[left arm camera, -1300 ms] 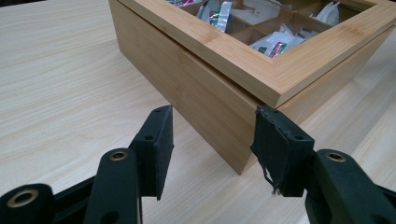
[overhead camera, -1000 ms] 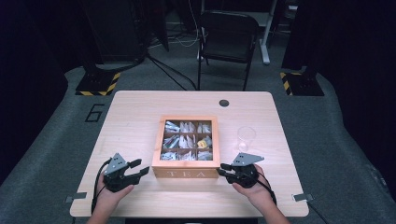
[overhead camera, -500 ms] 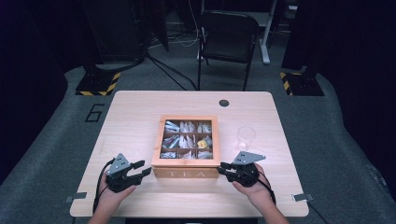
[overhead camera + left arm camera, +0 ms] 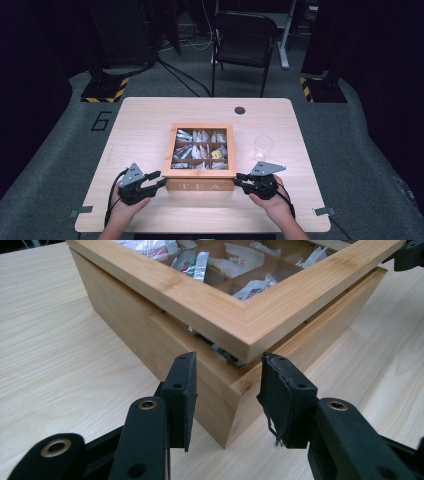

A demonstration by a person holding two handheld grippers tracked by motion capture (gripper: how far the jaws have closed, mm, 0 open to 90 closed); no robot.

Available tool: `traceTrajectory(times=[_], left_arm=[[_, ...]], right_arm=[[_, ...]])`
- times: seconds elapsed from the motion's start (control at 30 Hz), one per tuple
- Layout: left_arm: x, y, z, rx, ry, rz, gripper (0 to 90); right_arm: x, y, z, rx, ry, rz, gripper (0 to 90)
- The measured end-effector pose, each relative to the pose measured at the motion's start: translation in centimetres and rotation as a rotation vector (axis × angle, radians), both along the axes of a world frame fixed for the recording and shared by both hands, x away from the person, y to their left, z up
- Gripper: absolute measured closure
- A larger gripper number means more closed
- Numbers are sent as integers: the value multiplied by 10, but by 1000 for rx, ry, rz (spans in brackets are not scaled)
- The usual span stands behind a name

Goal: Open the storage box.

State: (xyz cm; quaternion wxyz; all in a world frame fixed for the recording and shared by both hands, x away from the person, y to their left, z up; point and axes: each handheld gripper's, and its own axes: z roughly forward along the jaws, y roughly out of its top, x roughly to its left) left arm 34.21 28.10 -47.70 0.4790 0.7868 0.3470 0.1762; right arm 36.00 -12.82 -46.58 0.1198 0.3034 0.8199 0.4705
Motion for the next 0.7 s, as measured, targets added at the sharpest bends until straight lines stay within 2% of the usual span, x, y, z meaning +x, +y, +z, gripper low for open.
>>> traceTrajectory(times=[0.13,0.2,0.27,0.4,0.43,0.5,0.53,0.6,0.63,0.7], left_arm=[[1,-4,0,-4,-13,-3,602],[1,-5,1,0,-1,-12,604],[1,-6,0,3,-17,-4,604],[2,-7,1,1,-14,-4,603],[2,-6,1,3,-3,-12,603],[2,-7,2,1,-2,-11,603],[2,-7,2,-6,-14,-3,602],[2,-6,3,-6,-2,-10,603],[2,-6,4,-9,-12,-3,602],[3,-6,5,-14,-7,-6,602]], right_arm=[[0,0,0,2,5,-2,735],[0,0,0,1,2,2,735],[0,0,0,1,2,2,735],[0,0,-1,1,3,2,735],[0,0,-1,3,3,2,735],[0,0,0,6,3,2,735],[0,-1,0,7,2,4,735],[0,-1,0,14,6,-2,736],[0,-1,1,20,9,-3,736],[0,-1,2,27,4,-1,736]])
